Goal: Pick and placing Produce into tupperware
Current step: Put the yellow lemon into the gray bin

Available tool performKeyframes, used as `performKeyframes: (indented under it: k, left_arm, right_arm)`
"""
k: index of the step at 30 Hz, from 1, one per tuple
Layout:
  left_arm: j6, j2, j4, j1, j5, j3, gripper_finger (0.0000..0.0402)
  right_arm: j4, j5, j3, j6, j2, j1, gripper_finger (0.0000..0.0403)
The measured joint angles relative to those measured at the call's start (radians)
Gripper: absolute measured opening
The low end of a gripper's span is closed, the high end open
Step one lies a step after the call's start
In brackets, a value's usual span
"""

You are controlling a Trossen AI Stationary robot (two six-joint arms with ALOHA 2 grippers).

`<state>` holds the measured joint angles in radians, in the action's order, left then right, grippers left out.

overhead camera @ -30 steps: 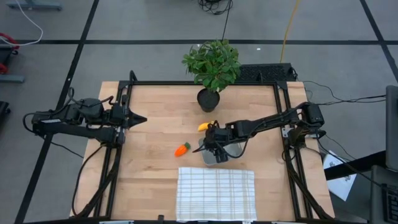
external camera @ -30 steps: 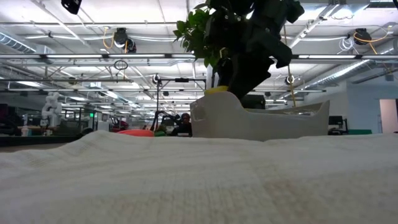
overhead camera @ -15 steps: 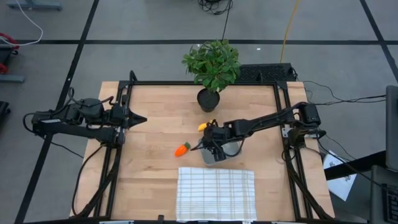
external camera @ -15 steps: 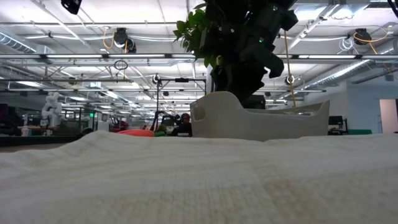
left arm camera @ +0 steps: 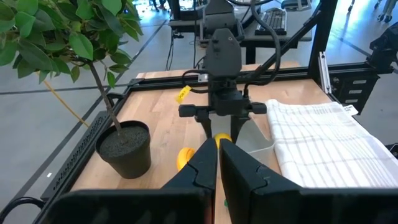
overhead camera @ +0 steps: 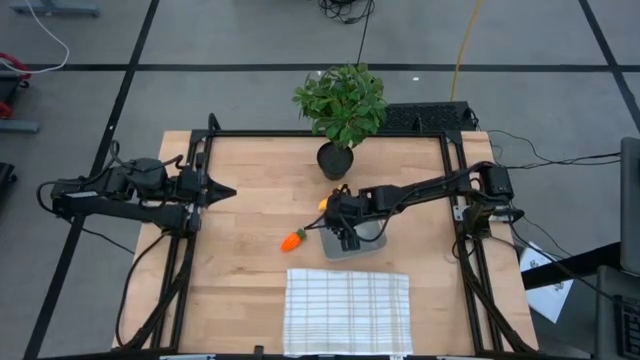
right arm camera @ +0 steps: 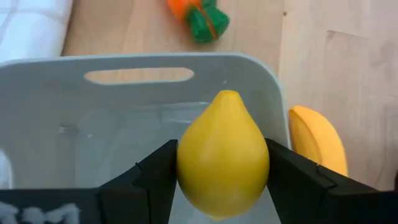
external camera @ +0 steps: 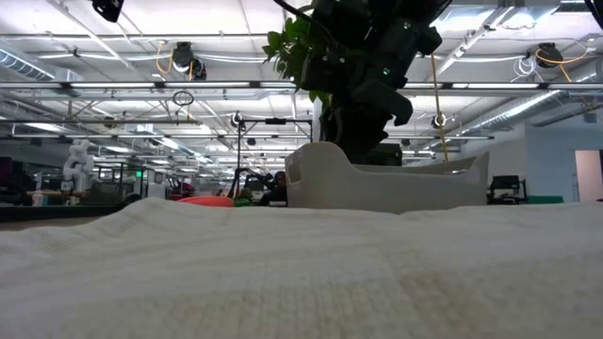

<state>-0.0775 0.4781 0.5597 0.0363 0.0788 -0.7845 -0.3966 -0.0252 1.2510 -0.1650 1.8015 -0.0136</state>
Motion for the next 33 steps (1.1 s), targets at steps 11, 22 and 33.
performKeyframes:
  k: [11,22,33]
  left_arm:
    - [0.001,0.000,0.024,0.000,0.000,0.000,0.0024]
    - [0.004,0.000,0.022,0.000,0.000,0.000,0.0024]
    - [0.025,0.000,0.022,0.000,0.001,0.000,0.0024]
  right_arm:
    - [0.025,-0.009,0.000,0.031,0.000,0.047,0.0201]
    - [0.005,-0.007,0.000,0.051,0.000,0.042,0.0201]
    - [-0.089,0.000,0.000,0.013,0.000,-0.012,0.0201]
